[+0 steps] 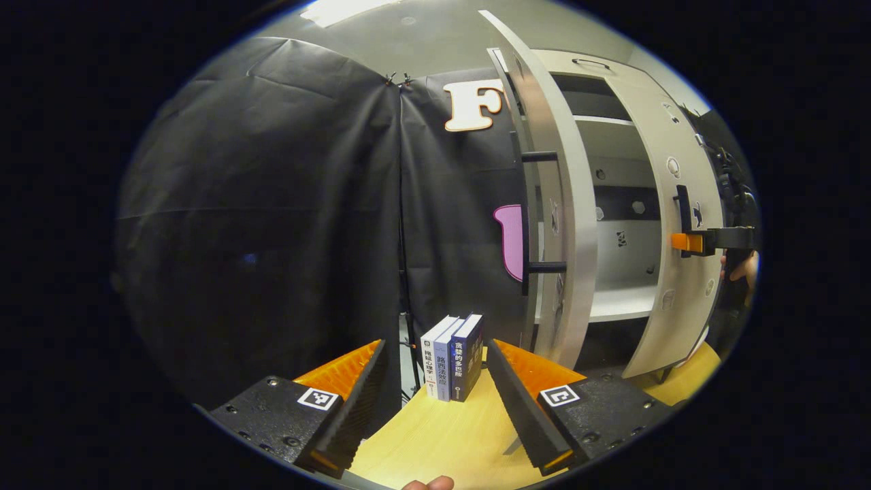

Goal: Grasp the bottle in the cabinet with the left hand and place it on the coaster, then close the right door with the right hand and the left door with the left hand.

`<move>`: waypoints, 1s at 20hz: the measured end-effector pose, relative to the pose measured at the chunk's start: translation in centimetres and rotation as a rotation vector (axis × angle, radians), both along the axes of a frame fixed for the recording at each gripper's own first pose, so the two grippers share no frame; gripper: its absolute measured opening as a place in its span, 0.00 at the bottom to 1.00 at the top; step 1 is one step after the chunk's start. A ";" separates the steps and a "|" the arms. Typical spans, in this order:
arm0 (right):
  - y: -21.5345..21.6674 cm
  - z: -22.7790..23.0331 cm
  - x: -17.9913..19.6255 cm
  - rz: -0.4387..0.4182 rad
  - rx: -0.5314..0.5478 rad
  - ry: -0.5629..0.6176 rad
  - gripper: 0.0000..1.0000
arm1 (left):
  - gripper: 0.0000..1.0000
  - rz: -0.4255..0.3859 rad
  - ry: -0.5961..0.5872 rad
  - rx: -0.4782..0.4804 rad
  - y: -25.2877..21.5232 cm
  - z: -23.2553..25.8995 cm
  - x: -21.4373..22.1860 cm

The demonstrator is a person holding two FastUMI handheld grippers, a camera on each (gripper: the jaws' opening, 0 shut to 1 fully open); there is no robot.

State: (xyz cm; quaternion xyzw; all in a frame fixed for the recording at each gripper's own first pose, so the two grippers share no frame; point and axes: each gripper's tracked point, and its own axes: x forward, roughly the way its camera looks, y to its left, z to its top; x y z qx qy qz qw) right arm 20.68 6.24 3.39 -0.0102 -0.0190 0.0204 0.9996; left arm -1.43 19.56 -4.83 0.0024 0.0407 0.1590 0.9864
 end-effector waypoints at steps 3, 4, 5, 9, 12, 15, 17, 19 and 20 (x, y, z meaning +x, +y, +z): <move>0.0 0.0 0.2 -0.016 0.000 0.000 1.00 | 0.92 -0.017 0.007 0.005 0.1 0.0 0.2; 0.0 -0.1 0.2 -0.021 -0.001 0.000 0.97 | 0.92 -0.020 0.010 0.005 0.1 -0.2 0.2; 0.0 -0.1 0.2 -0.025 0.000 0.002 0.97 | 0.92 -0.023 0.011 0.002 0.3 -0.3 0.4; 0.1 -0.2 0.0 -0.019 0.010 0.022 1.00 | 0.92 -0.020 0.029 -0.058 1.3 -0.8 1.1; 0.0 0.3 -1.2 -0.012 -0.004 0.009 0.97 | 0.93 -0.068 0.006 -0.117 2.1 0.7 1.5; -0.1 0.1 -3.4 0.004 -0.017 0.018 0.97 | 0.93 -0.152 -0.018 -0.129 0.6 3.3 3.1; -0.1 -0.1 -4.5 0.013 -0.028 0.026 0.97 | 0.93 -0.191 -0.021 -0.120 -0.3 4.4 3.6; -0.1 -0.2 -5.5 0.020 -0.038 0.028 1.00 | 0.93 -0.213 -0.020 -0.114 -1.0 4.9 3.1; -0.2 -0.2 -5.9 0.020 -0.046 0.029 1.00 | 0.93 -0.220 -0.020 -0.118 -1.3 5.2 2.7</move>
